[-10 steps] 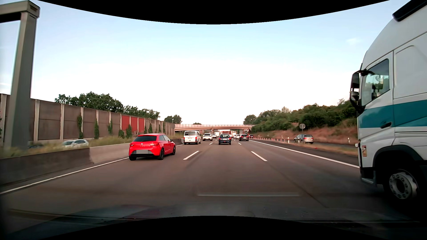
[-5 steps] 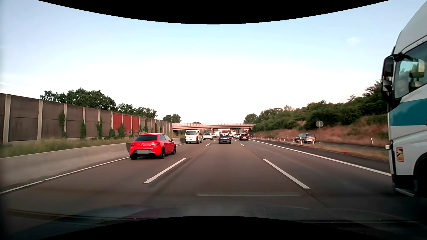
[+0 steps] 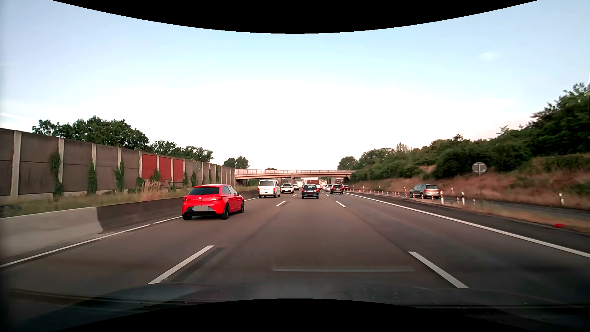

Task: Follow the waypoints while adhering to traffic rules and regulations

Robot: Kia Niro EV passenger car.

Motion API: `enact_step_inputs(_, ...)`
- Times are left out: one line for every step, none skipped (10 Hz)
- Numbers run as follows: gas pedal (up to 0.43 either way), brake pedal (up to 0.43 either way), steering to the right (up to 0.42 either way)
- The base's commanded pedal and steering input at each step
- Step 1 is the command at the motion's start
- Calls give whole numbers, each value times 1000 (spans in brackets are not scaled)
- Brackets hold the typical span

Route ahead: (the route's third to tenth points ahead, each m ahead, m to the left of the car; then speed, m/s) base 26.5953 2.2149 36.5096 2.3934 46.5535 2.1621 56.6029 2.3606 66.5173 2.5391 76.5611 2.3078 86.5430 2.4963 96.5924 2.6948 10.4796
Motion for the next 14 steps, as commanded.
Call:
enact_step_inputs(0,0,-4)
enact_step_inputs(0,0,-4)
enact_step_inputs(0,0,-4)
enact_step_inputs(0,0,-4)
enact_step_inputs(0,0,-5)
enact_step_inputs(0,0,-5)
enact_step_inputs(0,0,-5)
enact_step_inputs(0,0,-5)
enact_step_inputs(0,0,-5)
enact_step_inputs(0,0,-5)
enact_step_inputs(0,0,-6)
enact_step_inputs(0,0,-6)
enact_step_inputs(0,0,-6)
enact_step_inputs(0,0,-6)
